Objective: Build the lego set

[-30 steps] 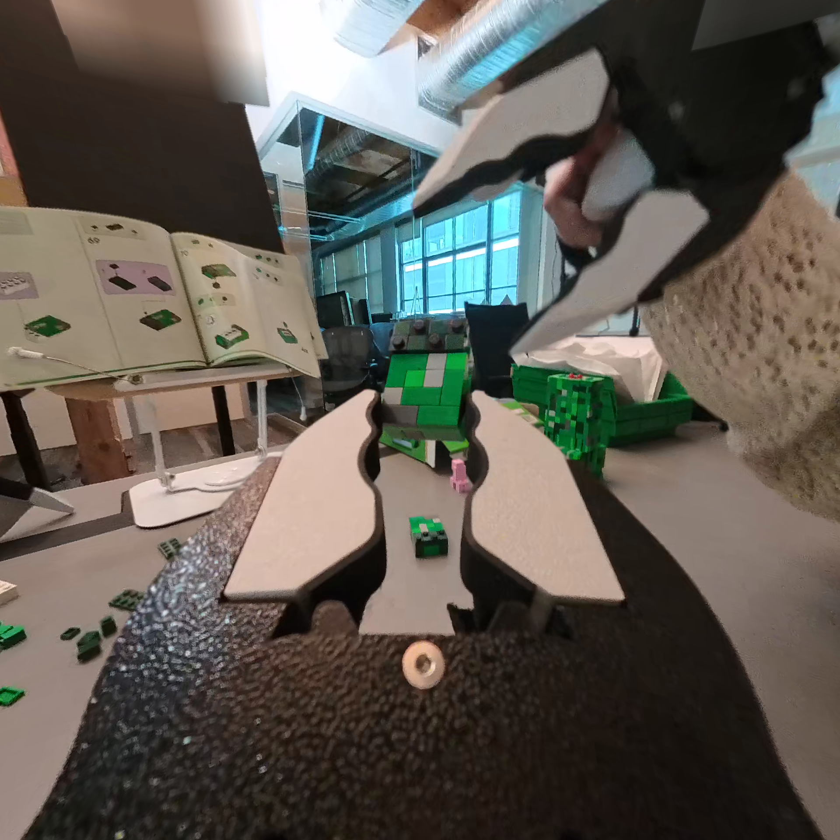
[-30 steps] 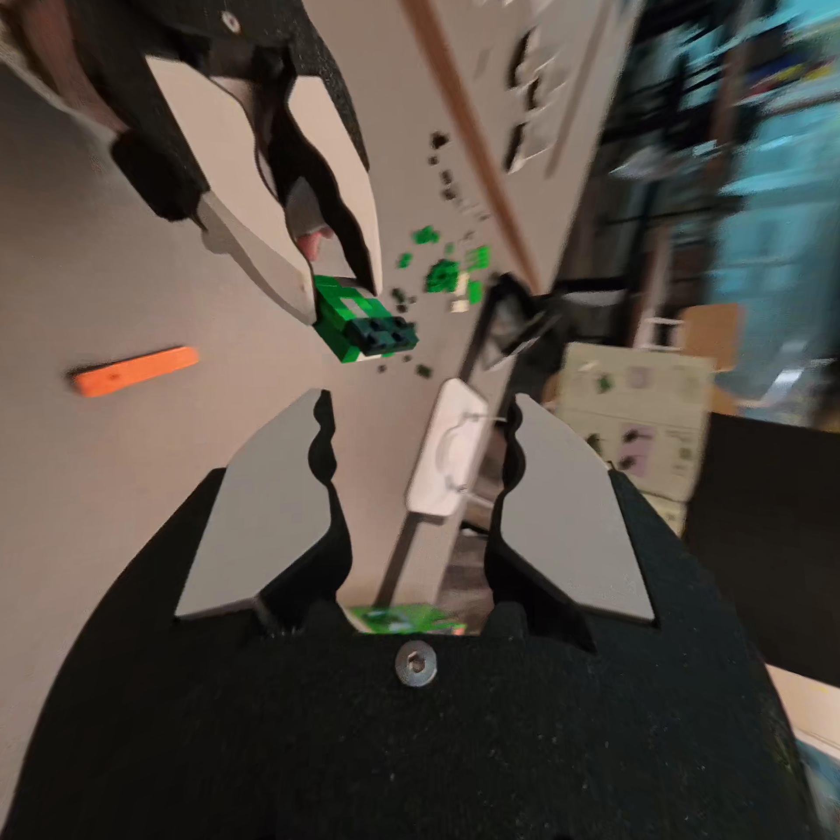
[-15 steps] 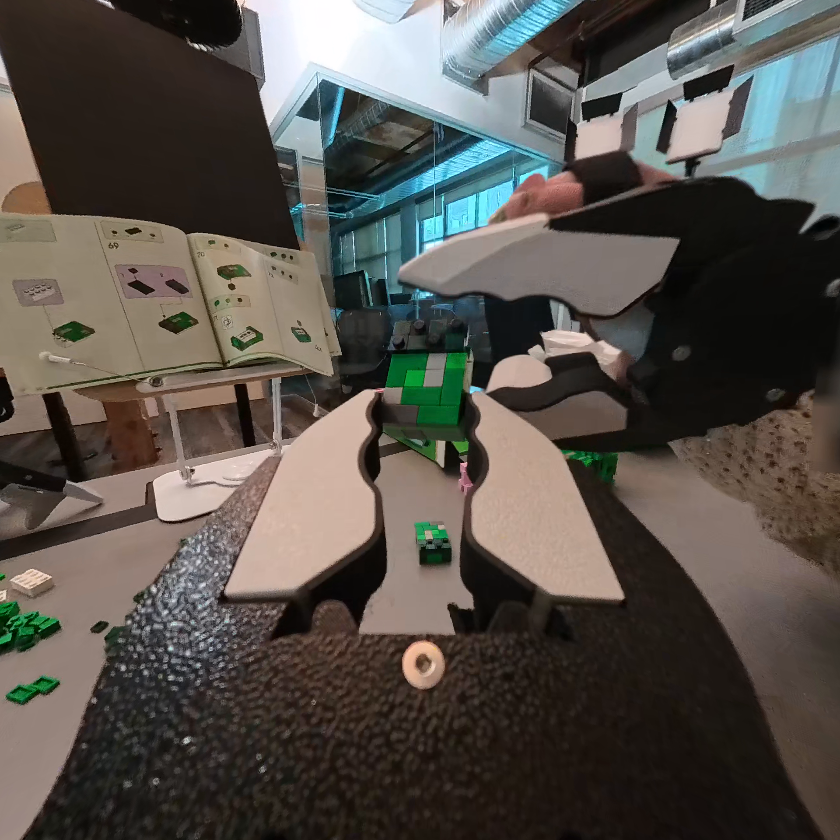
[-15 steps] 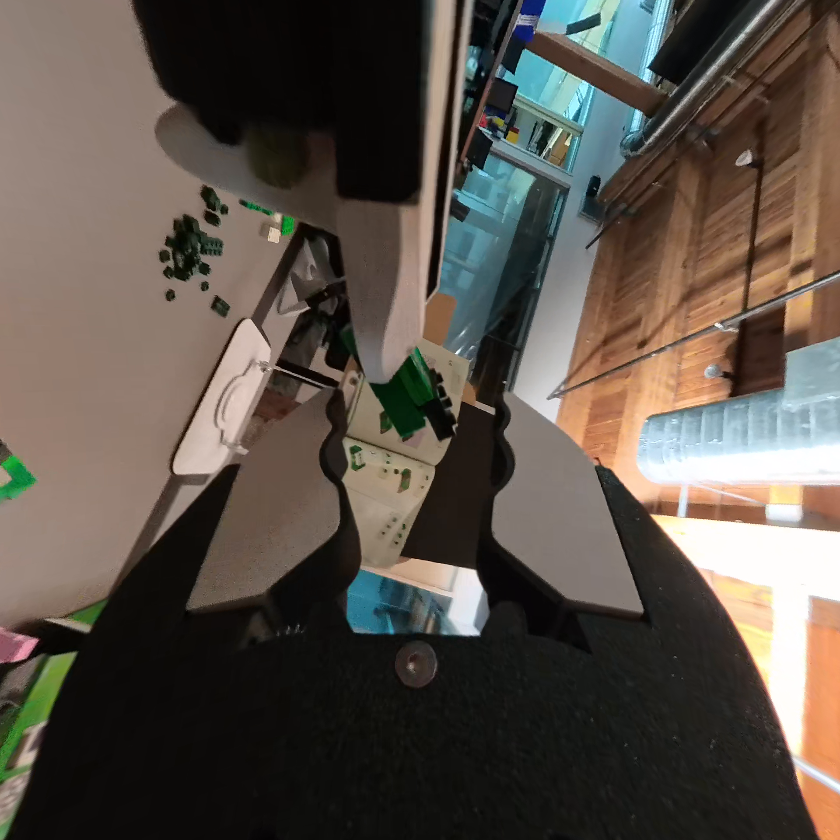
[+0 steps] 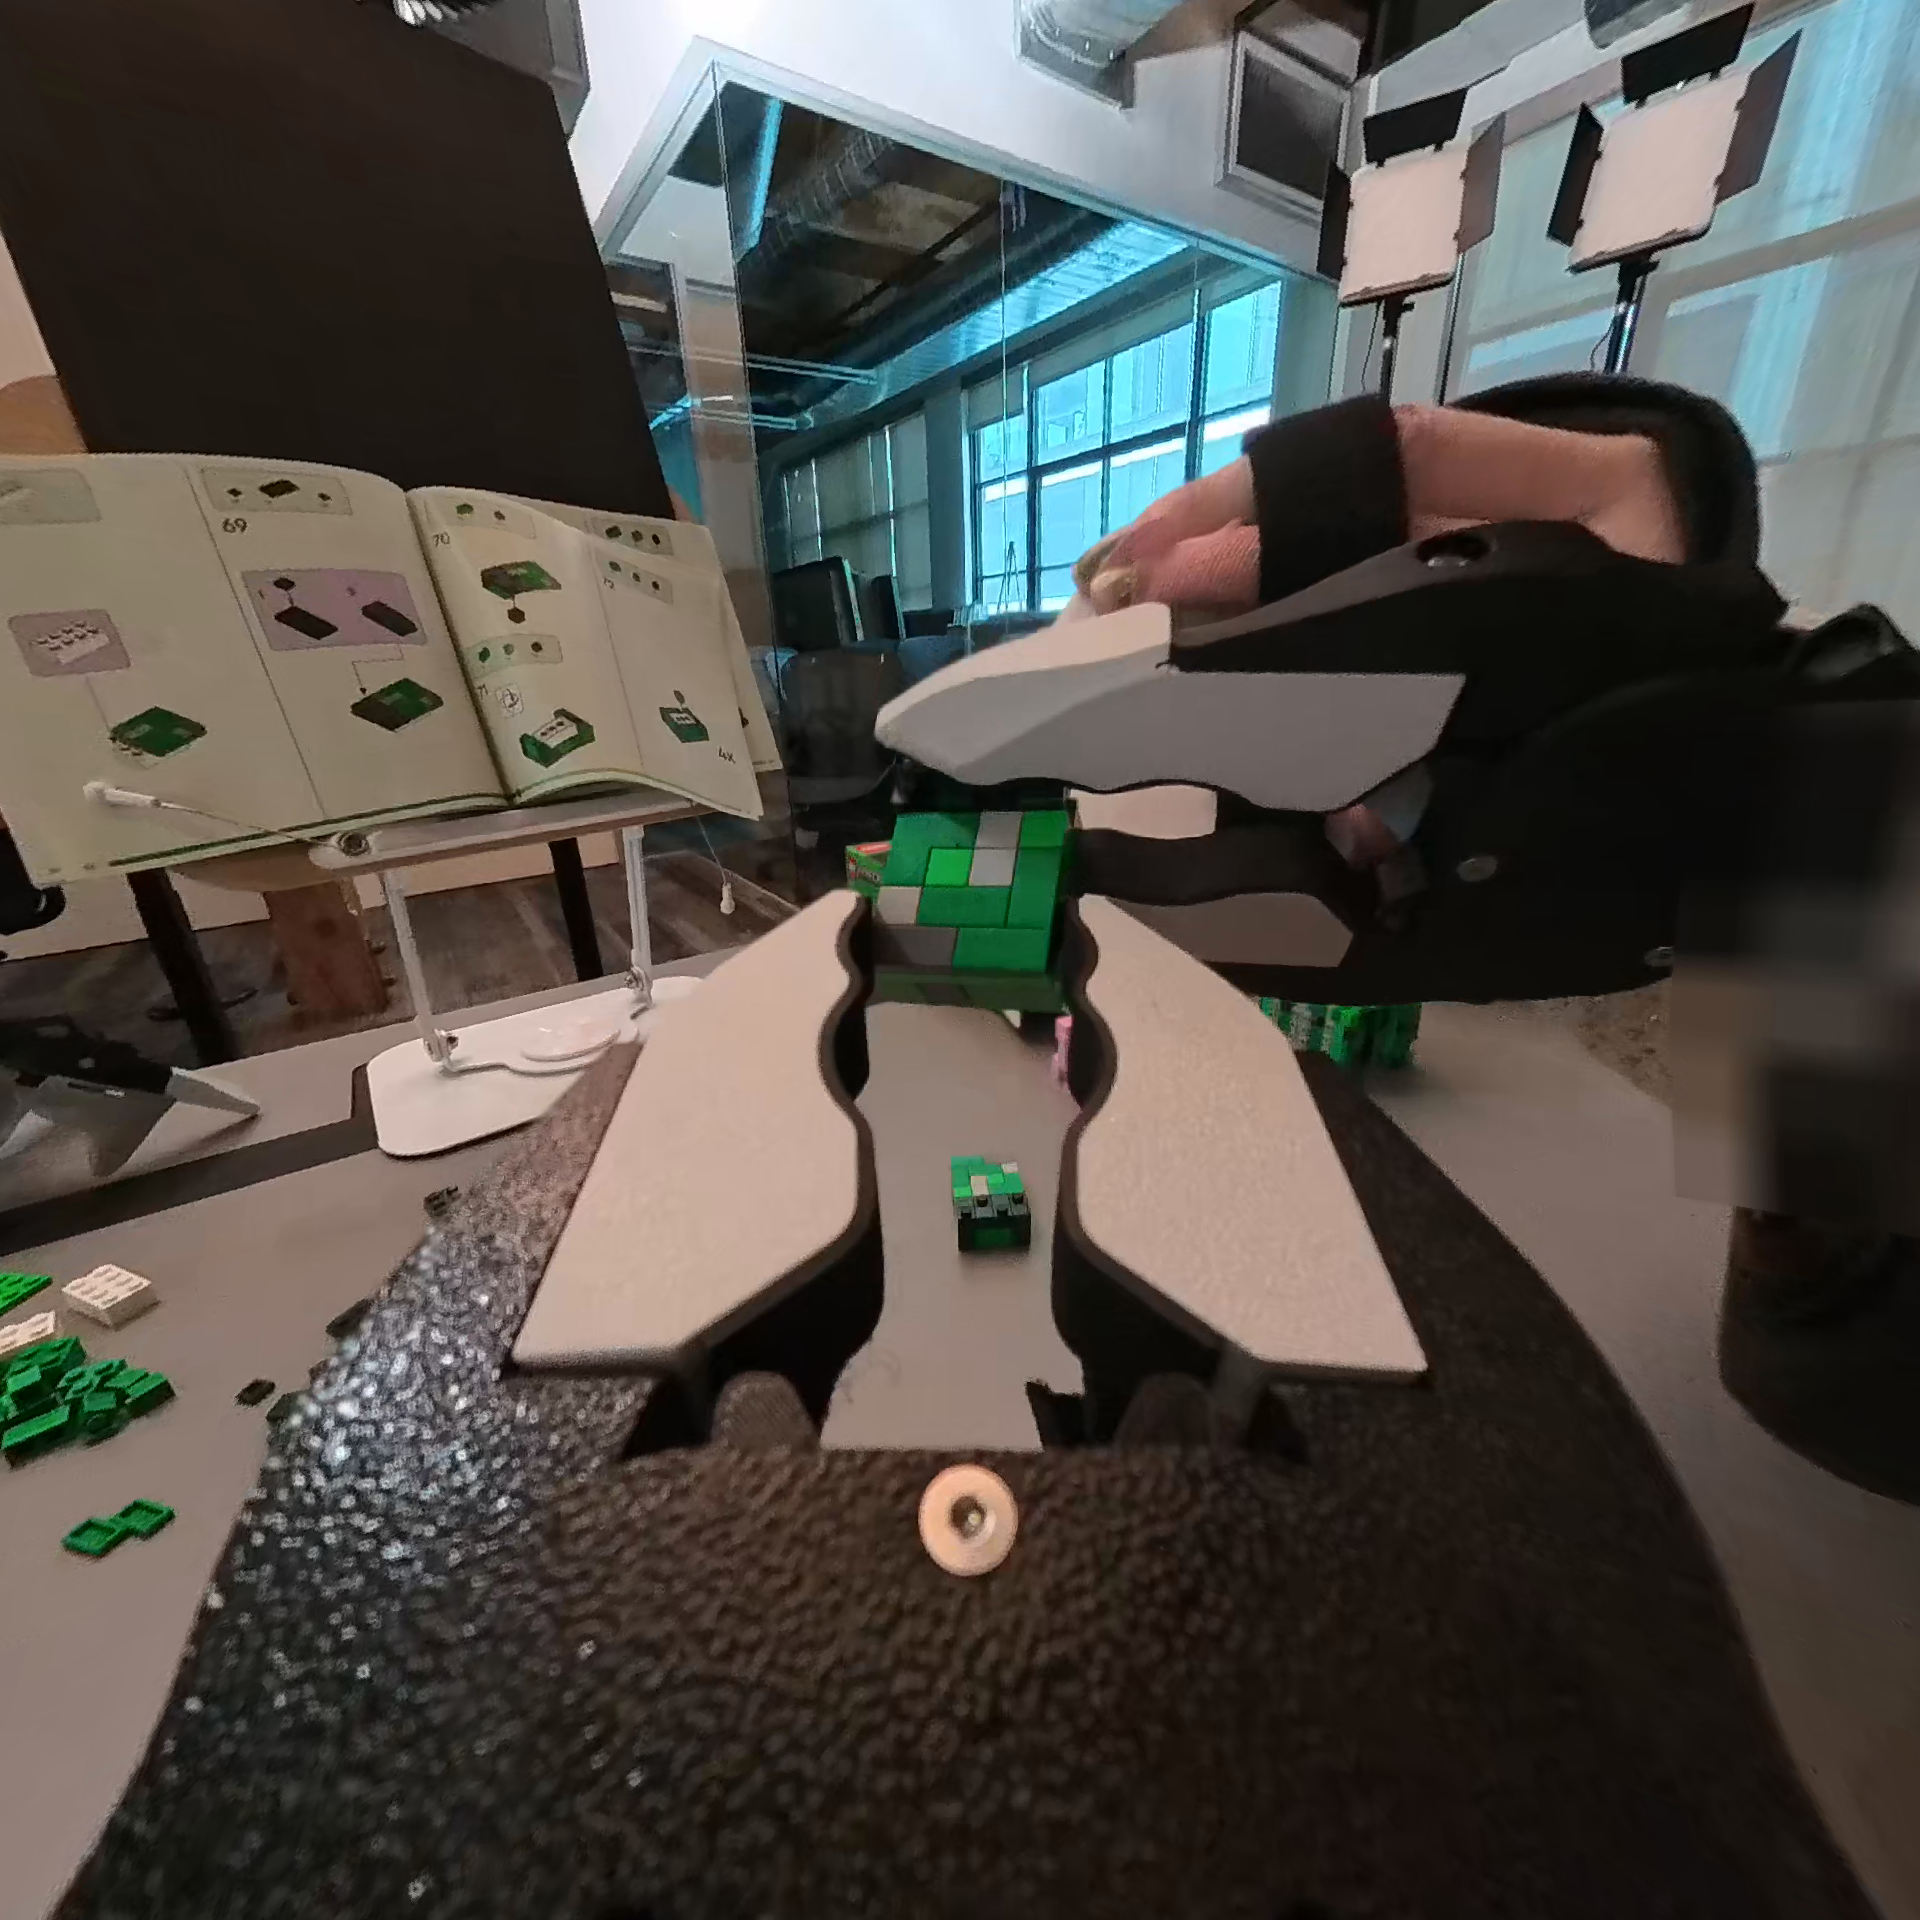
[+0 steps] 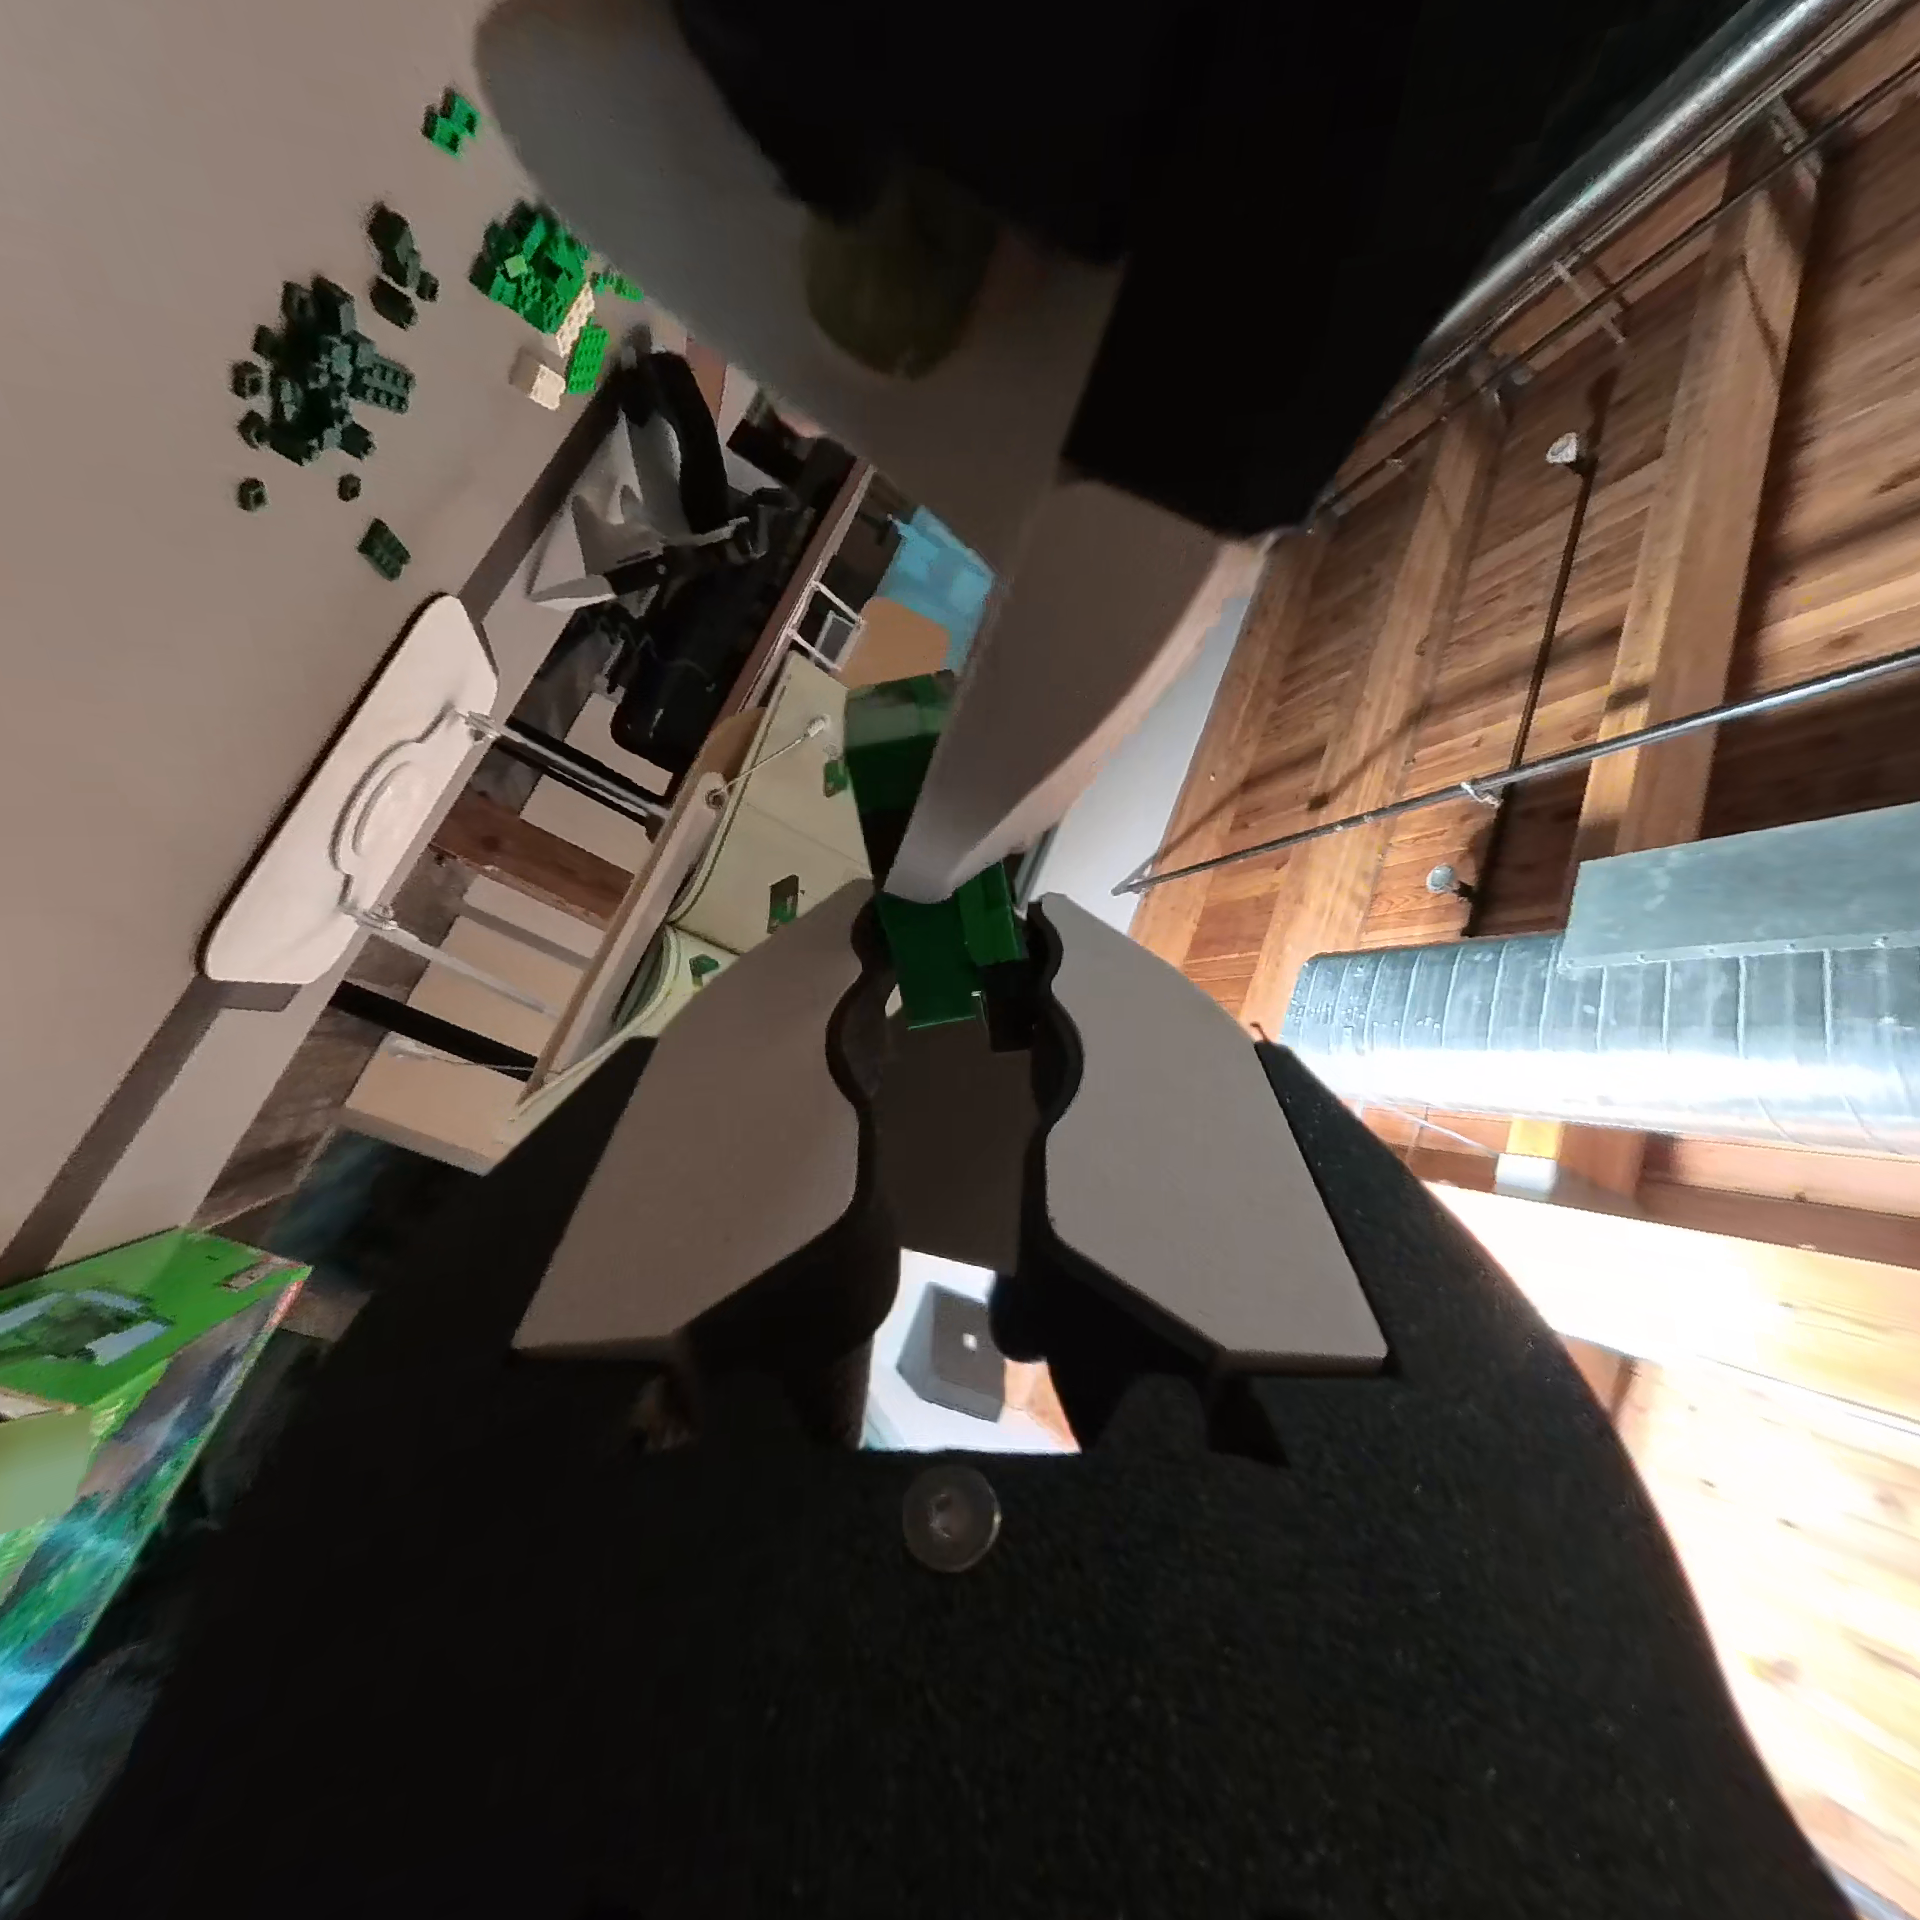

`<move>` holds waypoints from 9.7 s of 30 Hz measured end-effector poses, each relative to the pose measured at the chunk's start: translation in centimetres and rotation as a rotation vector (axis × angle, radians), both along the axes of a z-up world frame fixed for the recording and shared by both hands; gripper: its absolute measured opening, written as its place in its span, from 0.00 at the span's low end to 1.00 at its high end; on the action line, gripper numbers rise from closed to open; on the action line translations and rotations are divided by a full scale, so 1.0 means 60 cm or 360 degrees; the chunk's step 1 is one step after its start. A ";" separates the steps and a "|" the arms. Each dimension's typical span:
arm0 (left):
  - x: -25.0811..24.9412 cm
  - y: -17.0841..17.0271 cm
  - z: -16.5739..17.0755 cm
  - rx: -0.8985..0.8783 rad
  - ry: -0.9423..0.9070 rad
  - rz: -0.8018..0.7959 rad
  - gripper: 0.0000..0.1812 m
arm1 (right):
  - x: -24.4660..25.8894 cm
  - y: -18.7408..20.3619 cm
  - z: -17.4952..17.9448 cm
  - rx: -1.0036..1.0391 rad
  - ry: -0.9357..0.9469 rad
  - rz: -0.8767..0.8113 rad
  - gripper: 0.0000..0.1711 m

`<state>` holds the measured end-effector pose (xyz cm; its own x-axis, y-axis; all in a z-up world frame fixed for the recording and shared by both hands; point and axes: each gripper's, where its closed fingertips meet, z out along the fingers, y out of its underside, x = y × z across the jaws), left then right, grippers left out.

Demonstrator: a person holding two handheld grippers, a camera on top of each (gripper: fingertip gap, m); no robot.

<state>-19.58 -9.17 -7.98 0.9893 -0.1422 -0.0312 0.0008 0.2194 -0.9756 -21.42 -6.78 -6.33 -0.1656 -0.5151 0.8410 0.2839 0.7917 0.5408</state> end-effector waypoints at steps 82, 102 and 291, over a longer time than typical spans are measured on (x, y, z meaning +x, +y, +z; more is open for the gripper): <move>0.024 0.011 -0.112 -0.0409 0.1492 0.0170 0.10 | 0.036 0.023 -0.149 -0.0976 -0.0550 -0.0299 0.13; 0.023 0.014 -0.118 -0.0437 0.1434 0.0161 0.10 | 0.036 0.027 -0.155 -0.1059 -0.0582 -0.0330 0.12; -0.066 0.044 -0.119 0.0069 -0.0292 -0.0517 0.20 | 0.057 0.116 -0.182 -0.2622 0.0706 0.0527 0.16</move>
